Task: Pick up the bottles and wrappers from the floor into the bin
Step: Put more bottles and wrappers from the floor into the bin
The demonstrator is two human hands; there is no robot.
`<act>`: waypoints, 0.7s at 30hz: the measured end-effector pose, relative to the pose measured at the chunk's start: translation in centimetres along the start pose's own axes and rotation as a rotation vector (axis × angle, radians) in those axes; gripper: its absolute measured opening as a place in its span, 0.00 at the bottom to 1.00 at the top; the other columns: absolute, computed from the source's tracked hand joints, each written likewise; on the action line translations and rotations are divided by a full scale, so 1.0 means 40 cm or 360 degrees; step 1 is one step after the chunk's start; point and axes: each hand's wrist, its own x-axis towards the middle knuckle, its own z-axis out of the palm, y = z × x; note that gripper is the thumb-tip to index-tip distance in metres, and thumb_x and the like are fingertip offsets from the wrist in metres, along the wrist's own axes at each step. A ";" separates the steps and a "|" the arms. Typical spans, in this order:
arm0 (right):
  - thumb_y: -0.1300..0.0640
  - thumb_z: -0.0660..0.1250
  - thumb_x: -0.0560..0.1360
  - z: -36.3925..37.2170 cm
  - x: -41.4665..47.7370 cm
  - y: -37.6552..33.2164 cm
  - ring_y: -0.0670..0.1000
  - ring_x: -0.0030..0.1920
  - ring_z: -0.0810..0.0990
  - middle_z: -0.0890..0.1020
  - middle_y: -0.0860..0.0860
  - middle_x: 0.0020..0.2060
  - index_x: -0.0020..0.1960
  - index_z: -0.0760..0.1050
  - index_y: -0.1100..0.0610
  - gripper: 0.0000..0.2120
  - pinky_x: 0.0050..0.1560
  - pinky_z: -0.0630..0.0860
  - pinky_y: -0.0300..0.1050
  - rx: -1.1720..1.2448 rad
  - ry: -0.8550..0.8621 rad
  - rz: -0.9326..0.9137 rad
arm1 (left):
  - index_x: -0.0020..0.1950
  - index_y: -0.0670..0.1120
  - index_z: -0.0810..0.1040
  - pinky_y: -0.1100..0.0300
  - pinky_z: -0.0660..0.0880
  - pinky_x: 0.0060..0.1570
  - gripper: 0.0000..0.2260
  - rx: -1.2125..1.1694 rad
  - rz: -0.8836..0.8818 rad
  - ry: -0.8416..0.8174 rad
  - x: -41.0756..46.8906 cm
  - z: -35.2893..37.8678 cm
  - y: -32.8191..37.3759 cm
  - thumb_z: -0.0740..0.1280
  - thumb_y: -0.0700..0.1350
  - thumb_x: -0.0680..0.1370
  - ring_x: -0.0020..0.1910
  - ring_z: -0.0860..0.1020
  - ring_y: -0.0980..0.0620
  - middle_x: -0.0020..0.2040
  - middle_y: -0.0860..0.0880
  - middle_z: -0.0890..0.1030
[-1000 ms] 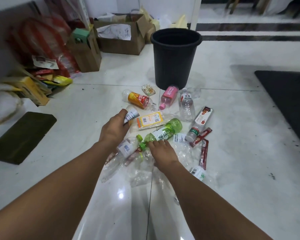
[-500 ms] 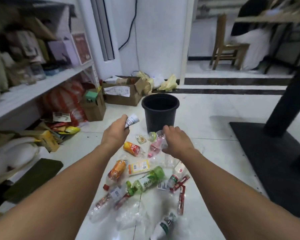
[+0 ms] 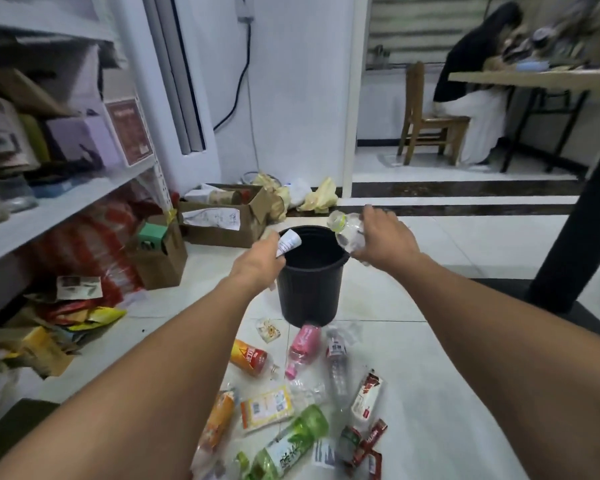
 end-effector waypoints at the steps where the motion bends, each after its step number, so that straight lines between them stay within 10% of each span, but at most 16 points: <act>1: 0.51 0.71 0.71 0.013 0.033 0.002 0.58 0.61 0.71 0.74 0.57 0.60 0.65 0.65 0.59 0.28 0.54 0.70 0.48 0.0015 0.0001 0.0030 | 0.55 0.45 0.67 0.51 0.77 0.45 0.06 0.0043 -0.0008 -0.0021 0.039 0.011 -0.015 0.58 0.43 0.79 0.38 0.80 0.44 0.50 0.43 0.78; 14: 0.53 0.70 0.72 0.364 0.390 0.024 0.58 0.62 0.71 0.73 0.56 0.61 0.66 0.63 0.59 0.27 0.57 0.70 0.48 0.0019 -0.0038 0.0087 | 0.50 0.47 0.64 0.55 0.69 0.39 0.10 0.0234 0.0042 -0.0065 0.532 0.293 -0.085 0.65 0.48 0.77 0.51 0.78 0.42 0.52 0.44 0.79; 21: 0.50 0.70 0.72 0.449 0.436 0.069 0.57 0.61 0.71 0.73 0.55 0.61 0.65 0.64 0.58 0.27 0.57 0.70 0.49 0.0235 0.0061 0.0148 | 0.59 0.45 0.68 0.48 0.69 0.58 0.20 0.0117 -0.0108 0.0090 0.652 0.368 -0.075 0.70 0.51 0.74 0.60 0.74 0.42 0.59 0.43 0.77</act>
